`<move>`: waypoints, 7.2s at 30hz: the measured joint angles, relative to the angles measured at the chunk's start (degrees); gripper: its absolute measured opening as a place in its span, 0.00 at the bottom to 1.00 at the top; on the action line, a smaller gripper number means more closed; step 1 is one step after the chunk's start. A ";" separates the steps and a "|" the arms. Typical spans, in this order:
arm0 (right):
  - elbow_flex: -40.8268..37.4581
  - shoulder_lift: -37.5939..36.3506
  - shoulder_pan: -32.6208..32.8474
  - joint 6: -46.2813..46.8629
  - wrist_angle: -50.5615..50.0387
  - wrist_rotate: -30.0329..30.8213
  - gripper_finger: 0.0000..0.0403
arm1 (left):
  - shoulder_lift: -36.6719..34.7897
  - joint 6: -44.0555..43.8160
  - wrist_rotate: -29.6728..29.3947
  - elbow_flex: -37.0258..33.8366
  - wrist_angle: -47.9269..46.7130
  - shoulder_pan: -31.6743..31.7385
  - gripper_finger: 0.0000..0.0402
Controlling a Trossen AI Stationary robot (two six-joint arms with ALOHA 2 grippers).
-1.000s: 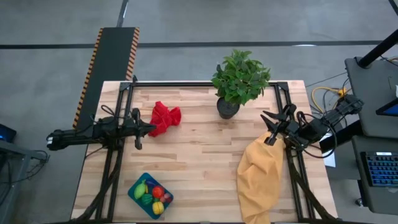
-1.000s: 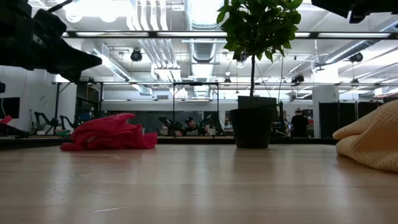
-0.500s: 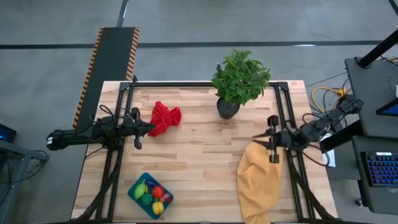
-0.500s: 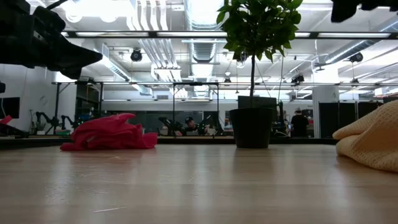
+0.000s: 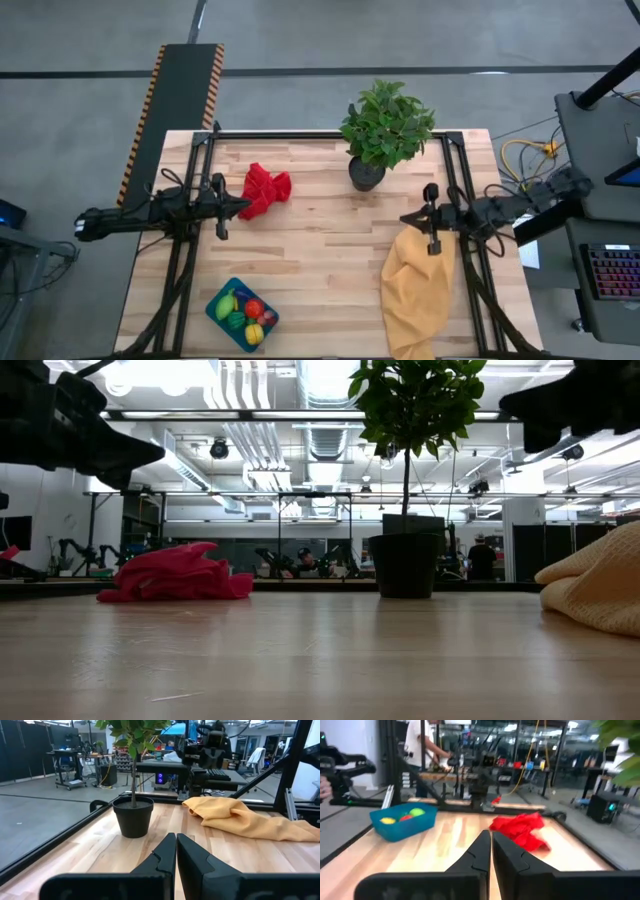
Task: Pick and placing Produce into tupperware
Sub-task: Return to Home Position
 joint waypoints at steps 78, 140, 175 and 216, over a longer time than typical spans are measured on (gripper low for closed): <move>-6.25 -23.01 -14.25 -2.00 -17.39 -16.76 0.02 | -0.53 1.64 6.16 -1.48 1.65 0.00 0.00; -6.25 -22.97 -14.25 14.54 -15.96 -12.28 0.02 | 0.27 1.64 6.23 -1.37 2.89 0.02 0.00; -6.25 -22.97 -14.25 14.62 -15.95 -12.30 0.02 | 0.29 1.64 6.25 -1.37 2.91 0.02 0.00; -6.25 -22.95 -14.25 14.64 -15.93 -12.30 0.02 | 0.29 1.64 6.25 -1.37 2.91 0.02 0.00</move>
